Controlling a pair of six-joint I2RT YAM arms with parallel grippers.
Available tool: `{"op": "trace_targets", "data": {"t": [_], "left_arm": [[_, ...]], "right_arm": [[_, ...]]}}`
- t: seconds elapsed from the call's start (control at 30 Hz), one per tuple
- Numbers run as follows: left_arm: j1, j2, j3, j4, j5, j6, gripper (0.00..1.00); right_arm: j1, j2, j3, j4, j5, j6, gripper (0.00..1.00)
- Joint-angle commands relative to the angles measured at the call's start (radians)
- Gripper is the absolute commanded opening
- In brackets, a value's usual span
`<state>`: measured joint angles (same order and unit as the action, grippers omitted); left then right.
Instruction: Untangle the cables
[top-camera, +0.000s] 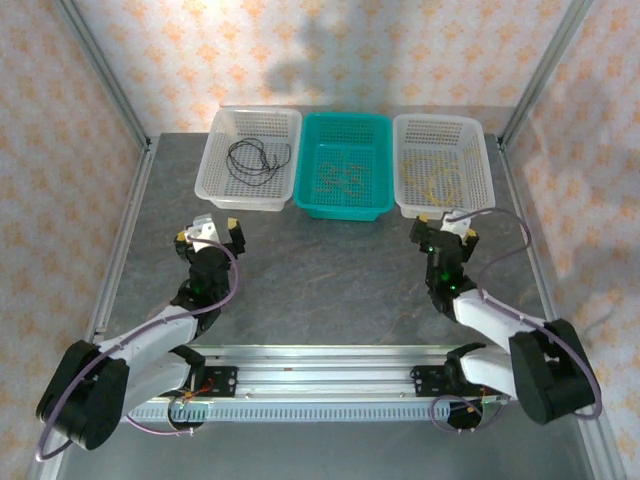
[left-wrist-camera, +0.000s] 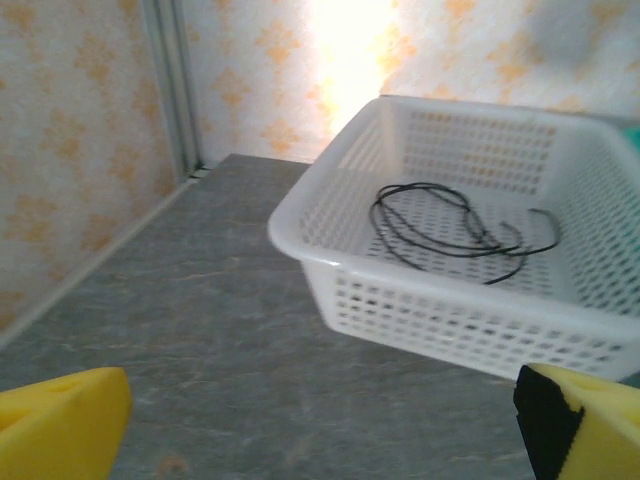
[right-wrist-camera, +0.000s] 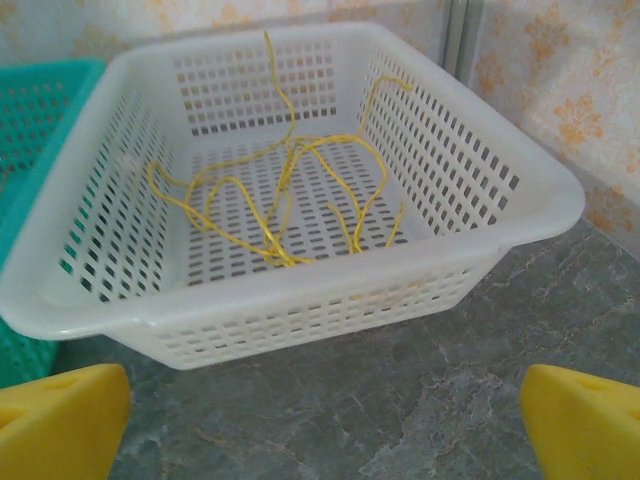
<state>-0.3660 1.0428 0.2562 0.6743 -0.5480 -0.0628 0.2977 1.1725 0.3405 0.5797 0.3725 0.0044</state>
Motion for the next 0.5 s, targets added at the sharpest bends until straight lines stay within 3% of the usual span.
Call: {"op": "trace_targets", "data": {"t": [0.0, 0.17, 0.37, 0.47], "left_arm": [[0.018, 0.043, -0.010, 0.135, -0.071, 0.117, 1.00], [0.065, 0.098, -0.077, 0.253, -0.026, 0.138, 0.99], [0.130, 0.127, -0.141, 0.360, 0.100, 0.152, 1.00], [0.174, 0.155, -0.148, 0.426, 0.183, 0.160, 1.00]], "right_arm": [[-0.012, 0.066, 0.030, 0.120, -0.009, -0.120, 1.00], [-0.058, 0.150, 0.022, 0.209, -0.068, -0.122, 1.00], [-0.121, 0.207, -0.032, 0.377, -0.146, -0.053, 1.00], [-0.129, 0.236, -0.051, 0.457, -0.144, -0.089, 1.00]]}}
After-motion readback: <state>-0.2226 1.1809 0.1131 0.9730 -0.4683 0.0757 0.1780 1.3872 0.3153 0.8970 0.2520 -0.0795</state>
